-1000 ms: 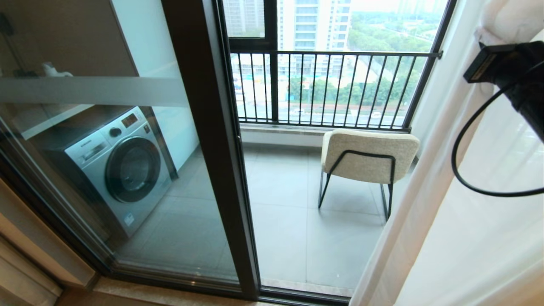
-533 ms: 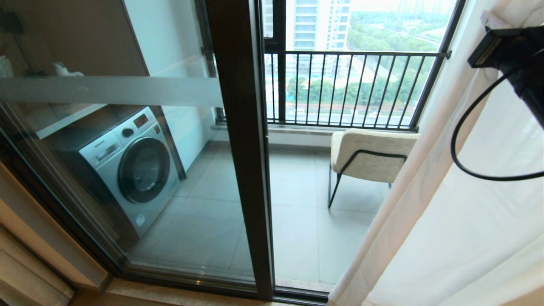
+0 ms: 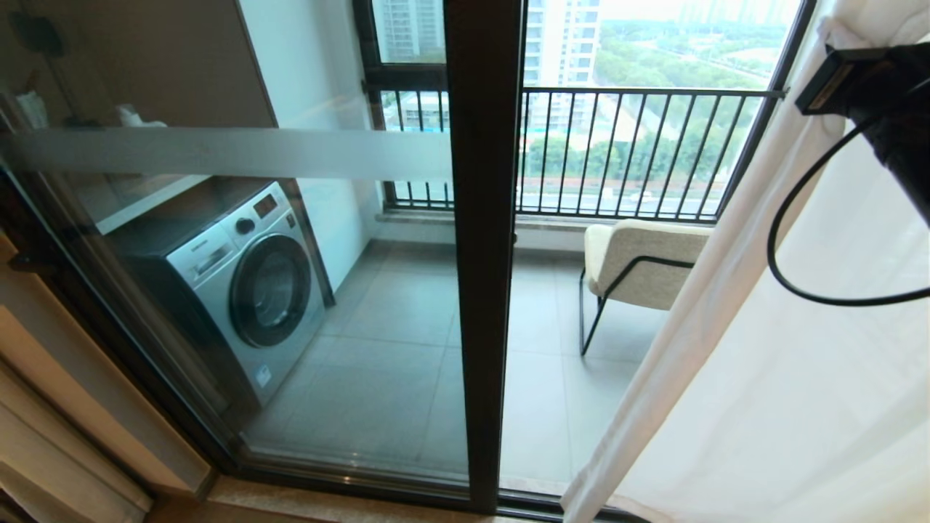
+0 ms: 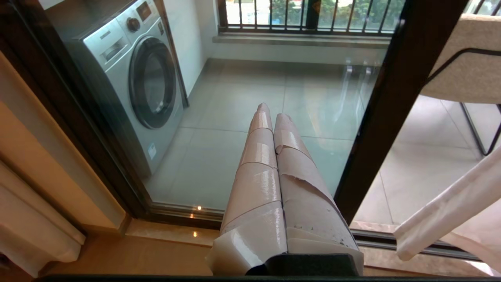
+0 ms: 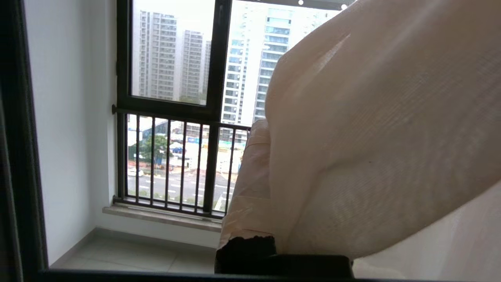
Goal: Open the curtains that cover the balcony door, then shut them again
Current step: Close the inner curtains on both sides
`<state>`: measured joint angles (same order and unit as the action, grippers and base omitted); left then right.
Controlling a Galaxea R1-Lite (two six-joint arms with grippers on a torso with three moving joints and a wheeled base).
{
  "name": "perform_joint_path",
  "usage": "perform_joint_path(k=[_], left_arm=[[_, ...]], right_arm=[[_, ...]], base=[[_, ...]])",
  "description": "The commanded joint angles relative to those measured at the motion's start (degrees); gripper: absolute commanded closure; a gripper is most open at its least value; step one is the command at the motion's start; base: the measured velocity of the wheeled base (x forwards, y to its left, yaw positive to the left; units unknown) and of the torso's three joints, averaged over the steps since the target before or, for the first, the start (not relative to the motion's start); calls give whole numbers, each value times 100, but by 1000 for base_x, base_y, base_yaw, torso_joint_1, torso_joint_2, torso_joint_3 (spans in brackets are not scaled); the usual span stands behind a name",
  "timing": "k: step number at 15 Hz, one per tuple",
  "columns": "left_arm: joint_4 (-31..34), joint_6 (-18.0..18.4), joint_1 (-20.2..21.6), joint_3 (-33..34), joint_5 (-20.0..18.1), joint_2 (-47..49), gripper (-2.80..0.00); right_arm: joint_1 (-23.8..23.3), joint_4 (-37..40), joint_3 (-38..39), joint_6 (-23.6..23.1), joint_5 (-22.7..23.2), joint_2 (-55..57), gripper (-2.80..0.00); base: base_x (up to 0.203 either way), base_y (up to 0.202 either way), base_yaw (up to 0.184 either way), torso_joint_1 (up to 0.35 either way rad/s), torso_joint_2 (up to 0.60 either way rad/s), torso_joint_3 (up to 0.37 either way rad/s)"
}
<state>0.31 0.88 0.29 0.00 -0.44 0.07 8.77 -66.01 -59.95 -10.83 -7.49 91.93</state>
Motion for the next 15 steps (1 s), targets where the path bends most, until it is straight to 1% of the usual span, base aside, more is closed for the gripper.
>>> perform_joint_path(k=[1, 15], left_arm=[[-2, 0, 2, 0, 0, 1, 0], [4, 0, 6, 0, 0, 1, 0]], right_arm=[[2, -43, 1, -7, -7, 9, 0], [2, -43, -7, -16, -7, 27, 0]], base=[[0, 182, 2, 2, 3, 5], [0, 185, 2, 1, 4, 1]])
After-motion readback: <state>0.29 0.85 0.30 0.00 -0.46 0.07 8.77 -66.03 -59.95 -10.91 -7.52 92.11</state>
